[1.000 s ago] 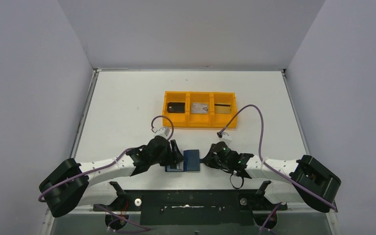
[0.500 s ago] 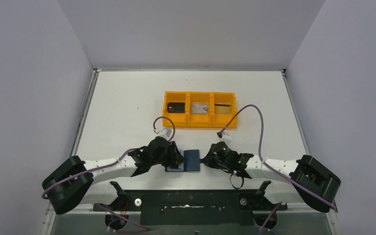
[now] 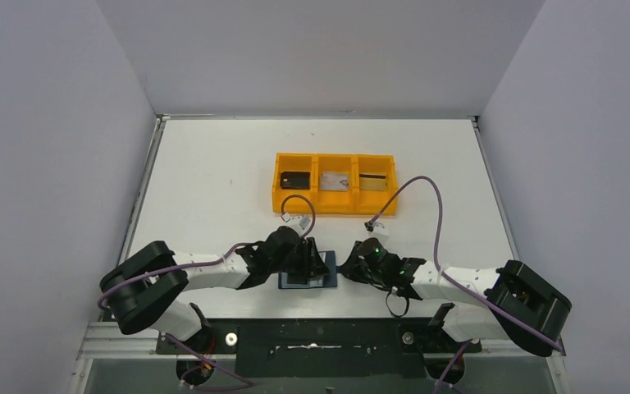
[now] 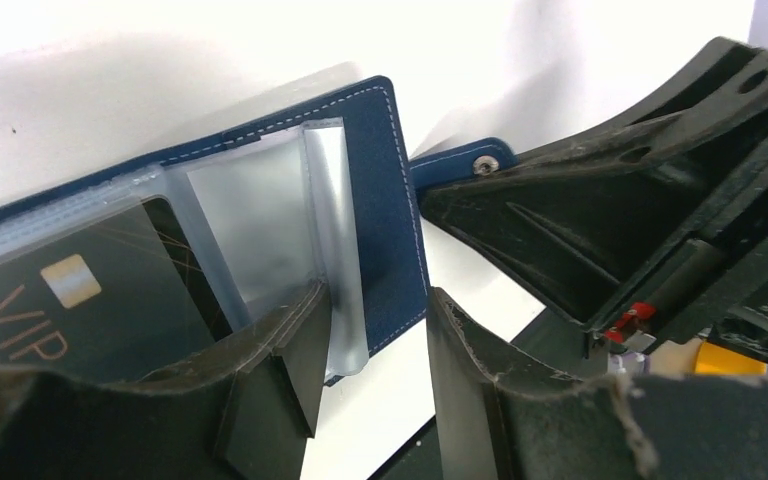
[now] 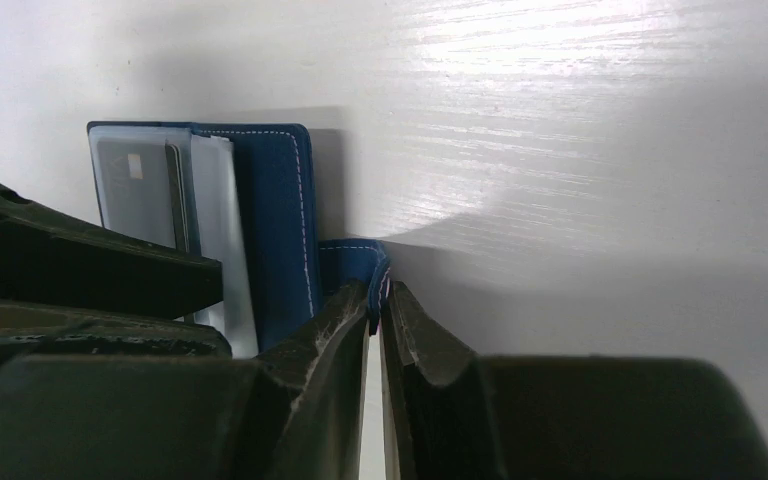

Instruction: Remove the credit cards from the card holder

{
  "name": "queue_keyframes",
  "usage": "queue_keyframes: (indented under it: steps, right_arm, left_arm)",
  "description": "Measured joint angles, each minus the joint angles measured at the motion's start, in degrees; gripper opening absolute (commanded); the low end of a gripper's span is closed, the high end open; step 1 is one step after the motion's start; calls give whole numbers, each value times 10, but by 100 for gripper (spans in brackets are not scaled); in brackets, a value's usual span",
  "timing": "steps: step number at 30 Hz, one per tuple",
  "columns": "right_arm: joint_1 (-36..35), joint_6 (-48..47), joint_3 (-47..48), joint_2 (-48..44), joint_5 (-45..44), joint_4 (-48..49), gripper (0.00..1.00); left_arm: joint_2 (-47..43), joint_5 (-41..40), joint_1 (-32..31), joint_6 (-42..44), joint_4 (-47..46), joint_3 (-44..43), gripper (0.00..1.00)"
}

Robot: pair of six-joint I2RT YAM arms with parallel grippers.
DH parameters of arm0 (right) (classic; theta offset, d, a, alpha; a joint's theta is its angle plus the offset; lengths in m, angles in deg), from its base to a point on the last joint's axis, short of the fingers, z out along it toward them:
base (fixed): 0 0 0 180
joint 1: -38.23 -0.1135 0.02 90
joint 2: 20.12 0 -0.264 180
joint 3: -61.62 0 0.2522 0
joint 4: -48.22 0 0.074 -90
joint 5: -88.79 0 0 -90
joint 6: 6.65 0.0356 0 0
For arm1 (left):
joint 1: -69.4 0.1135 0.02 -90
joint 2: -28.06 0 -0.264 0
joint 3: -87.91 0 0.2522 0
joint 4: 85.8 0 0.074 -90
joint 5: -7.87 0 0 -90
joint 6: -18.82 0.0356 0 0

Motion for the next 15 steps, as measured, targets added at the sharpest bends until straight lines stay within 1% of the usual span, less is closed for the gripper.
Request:
queue_keyframes:
  steps: [5,8,10,12,15]
  right_arm:
    - [0,2,-3,-8,0,-1,18]
    - [0,1,-3,-30,-1,-11,25]
    - [0,0,-3,-51,-6,-23,28]
    - [0,-3,0,-72,-13,-34,27]
    - [2,-12,13,-91,-15,-43,23]
  left_arm:
    - [30,-2,-7,-7,-15,0,37]
    - [36,-2,-7,-11,-31,5,37]
    - [36,-2,-7,-12,-39,9,36]
    - [36,-2,-8,-12,-43,11,36]
    - [36,-2,-8,-11,-44,12,34]
